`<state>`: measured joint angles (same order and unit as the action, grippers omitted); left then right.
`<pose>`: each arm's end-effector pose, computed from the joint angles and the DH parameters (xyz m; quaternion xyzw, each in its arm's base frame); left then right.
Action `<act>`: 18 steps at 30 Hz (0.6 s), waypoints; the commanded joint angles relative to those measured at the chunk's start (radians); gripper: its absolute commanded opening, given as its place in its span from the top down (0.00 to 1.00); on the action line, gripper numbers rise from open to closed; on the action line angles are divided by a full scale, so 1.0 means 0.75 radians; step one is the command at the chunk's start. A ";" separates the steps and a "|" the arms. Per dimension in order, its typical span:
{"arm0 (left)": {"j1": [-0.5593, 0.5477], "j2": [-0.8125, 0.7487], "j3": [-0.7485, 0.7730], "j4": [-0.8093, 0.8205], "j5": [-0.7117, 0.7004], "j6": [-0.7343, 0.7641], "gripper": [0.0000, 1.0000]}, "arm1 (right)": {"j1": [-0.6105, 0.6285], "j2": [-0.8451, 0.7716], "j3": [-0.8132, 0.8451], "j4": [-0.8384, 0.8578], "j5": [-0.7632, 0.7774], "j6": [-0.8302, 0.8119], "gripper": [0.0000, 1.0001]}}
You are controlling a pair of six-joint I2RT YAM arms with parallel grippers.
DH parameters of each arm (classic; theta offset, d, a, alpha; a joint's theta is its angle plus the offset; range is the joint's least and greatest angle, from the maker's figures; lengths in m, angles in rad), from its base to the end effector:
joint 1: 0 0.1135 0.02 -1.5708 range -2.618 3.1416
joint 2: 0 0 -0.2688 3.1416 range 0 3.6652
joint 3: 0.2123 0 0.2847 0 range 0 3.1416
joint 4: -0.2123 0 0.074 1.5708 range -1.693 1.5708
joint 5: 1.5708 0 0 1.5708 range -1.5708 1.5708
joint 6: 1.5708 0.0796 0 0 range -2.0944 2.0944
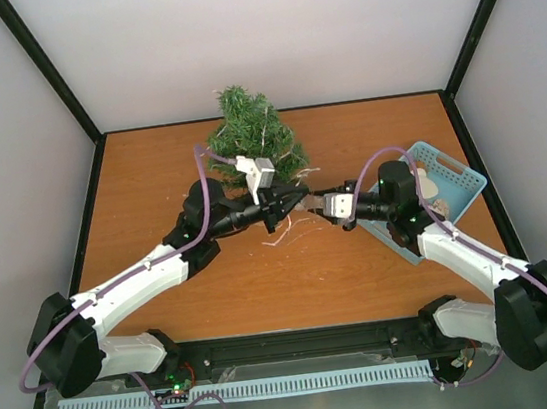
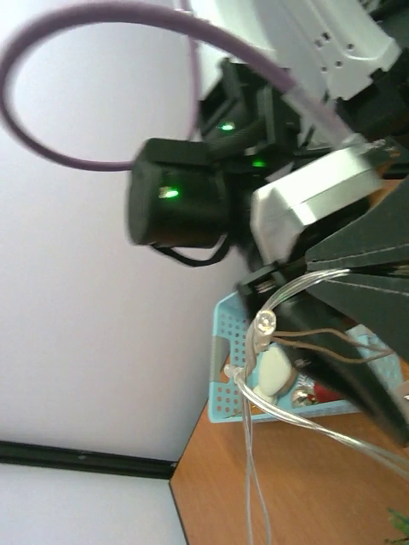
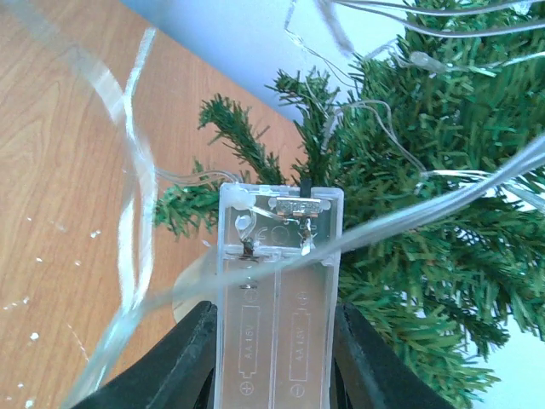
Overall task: Decorate the small christmas tree
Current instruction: Wrap the decoration item around the Christmas tree.
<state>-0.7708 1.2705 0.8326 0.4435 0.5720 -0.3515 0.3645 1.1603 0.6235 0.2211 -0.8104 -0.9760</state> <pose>0.2274 -0.2810 0.3074 0.3365 0.6200 -0.5304 0.4701 0.2645 0.1626 0.2292 -0.6435 0.4392 0.1419 0.6106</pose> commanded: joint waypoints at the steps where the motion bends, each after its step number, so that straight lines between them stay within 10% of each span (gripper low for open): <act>1: -0.009 -0.007 0.116 0.002 -0.090 -0.175 0.99 | 0.039 -0.051 -0.103 0.244 -0.028 0.095 0.91; 18: -0.009 0.037 0.156 0.029 -0.272 -0.284 0.98 | 0.570 -0.407 -0.305 0.192 0.435 0.159 0.91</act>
<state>-0.7708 1.2789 0.9100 0.4488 0.3965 -0.5545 0.6994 0.9100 0.3561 0.4450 -0.5827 -0.8333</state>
